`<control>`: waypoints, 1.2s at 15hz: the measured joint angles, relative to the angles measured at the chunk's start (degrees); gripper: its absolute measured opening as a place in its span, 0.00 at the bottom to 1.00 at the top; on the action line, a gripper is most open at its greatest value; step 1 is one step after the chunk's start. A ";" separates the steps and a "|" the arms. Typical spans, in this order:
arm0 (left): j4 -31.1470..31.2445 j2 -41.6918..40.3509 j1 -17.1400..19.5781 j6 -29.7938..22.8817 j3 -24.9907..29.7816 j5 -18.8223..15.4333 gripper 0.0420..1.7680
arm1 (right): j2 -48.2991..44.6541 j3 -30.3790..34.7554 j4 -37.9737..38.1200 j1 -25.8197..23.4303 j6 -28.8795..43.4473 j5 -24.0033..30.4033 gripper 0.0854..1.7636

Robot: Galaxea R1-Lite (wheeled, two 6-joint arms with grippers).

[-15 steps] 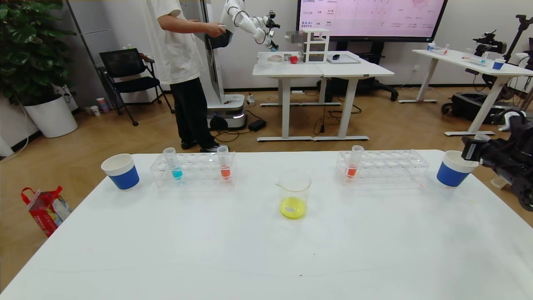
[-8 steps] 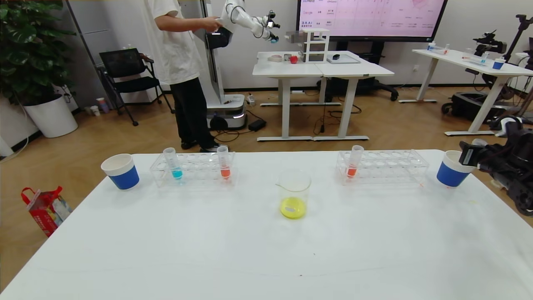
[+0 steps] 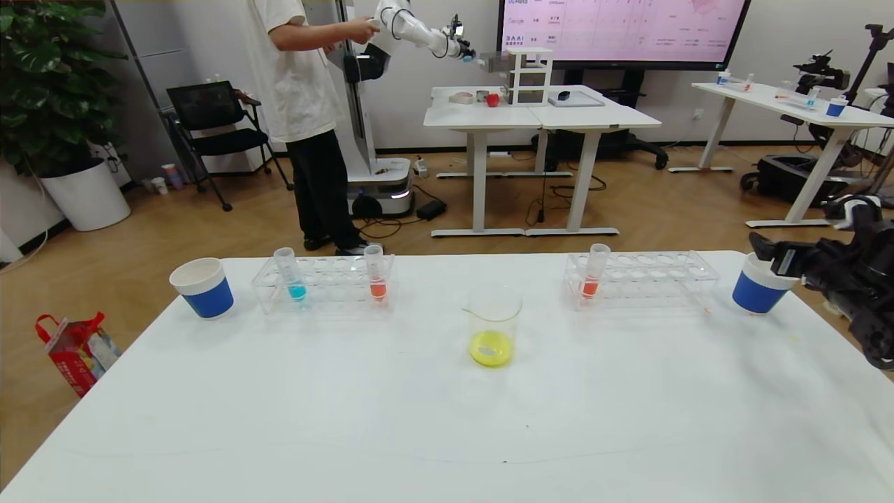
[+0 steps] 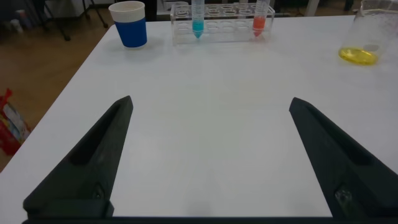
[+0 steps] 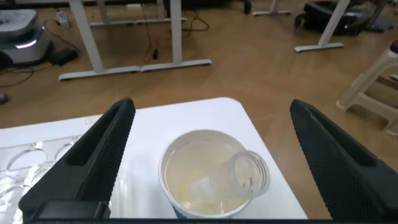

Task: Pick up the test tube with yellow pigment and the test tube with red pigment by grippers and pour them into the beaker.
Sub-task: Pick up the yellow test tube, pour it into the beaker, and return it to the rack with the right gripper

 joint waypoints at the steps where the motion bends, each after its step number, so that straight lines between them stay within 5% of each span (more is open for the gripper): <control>1: 0.00 0.00 0.00 0.02 0.00 0.00 0.99 | -0.17 -0.21 -0.52 0.50 -0.23 -0.13 0.98; 11: -0.02 0.00 0.00 0.00 0.00 0.00 0.99 | -15.96 1.27 7.69 16.36 0.04 -1.34 0.98; 18: 0.02 0.00 0.02 0.02 0.00 0.02 0.99 | -37.79 12.25 7.33 18.92 0.21 -1.60 0.98</control>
